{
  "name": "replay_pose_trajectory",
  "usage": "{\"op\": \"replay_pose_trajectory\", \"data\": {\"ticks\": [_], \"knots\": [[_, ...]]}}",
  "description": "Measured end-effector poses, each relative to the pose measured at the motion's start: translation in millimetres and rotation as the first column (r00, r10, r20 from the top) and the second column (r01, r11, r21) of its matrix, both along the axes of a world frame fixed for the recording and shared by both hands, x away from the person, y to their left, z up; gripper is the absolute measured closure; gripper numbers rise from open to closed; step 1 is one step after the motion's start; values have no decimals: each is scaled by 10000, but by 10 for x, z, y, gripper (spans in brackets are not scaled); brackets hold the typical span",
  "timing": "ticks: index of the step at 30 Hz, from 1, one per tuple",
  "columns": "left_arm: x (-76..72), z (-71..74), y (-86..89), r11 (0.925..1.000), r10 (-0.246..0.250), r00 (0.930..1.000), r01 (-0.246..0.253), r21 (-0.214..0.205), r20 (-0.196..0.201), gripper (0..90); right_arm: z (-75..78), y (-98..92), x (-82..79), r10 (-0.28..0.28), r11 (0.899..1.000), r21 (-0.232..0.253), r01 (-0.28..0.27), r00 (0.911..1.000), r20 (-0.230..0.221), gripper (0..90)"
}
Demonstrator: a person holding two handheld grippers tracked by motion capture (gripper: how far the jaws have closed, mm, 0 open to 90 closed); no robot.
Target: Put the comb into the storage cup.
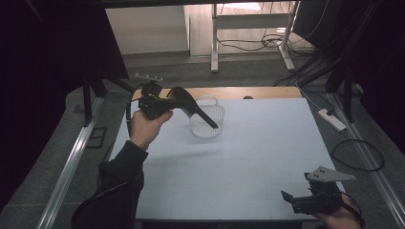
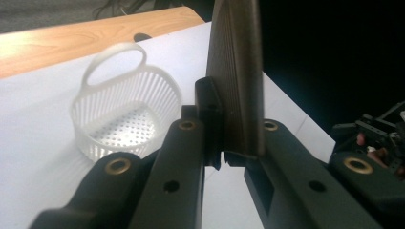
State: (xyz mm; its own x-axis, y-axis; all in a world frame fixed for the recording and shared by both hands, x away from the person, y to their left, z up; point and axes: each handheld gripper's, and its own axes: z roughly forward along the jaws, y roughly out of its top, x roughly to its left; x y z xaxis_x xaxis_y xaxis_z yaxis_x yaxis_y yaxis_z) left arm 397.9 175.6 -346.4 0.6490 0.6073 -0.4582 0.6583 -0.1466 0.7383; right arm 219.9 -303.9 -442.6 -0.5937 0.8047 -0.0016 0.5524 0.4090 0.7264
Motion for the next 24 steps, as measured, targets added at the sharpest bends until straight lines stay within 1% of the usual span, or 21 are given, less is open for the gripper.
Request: {"op": "replay_pose_trajectory", "data": {"ticks": [2,8,11,12,18,24], "knots": [[38,26,15,9998,131,9999,-131,121,35,872,3,-9,-8,-31,10000,-17,31,10000,10,8],[110,55,42,9991,383,9992,-385,191,112,873,12,-35,-35,-110,9999,-12,110,9999,56,11],[131,52,40,9986,464,9988,-467,248,128,872,14,-44,-42,-124,9999,3,124,9999,74,12],[153,46,35,9978,552,9984,-557,351,153,872,18,-49,-50,-145,9999,24,145,9999,93,12],[230,29,18,9959,773,9968,-781,449,200,872,19,-54,-59,-150,9999,4,150,9998,116,15],[297,2,-27,9945,823,9963,-836,631,229,872,16,-49,-59,-121,9999,-46,121,9999,120,16]]}}
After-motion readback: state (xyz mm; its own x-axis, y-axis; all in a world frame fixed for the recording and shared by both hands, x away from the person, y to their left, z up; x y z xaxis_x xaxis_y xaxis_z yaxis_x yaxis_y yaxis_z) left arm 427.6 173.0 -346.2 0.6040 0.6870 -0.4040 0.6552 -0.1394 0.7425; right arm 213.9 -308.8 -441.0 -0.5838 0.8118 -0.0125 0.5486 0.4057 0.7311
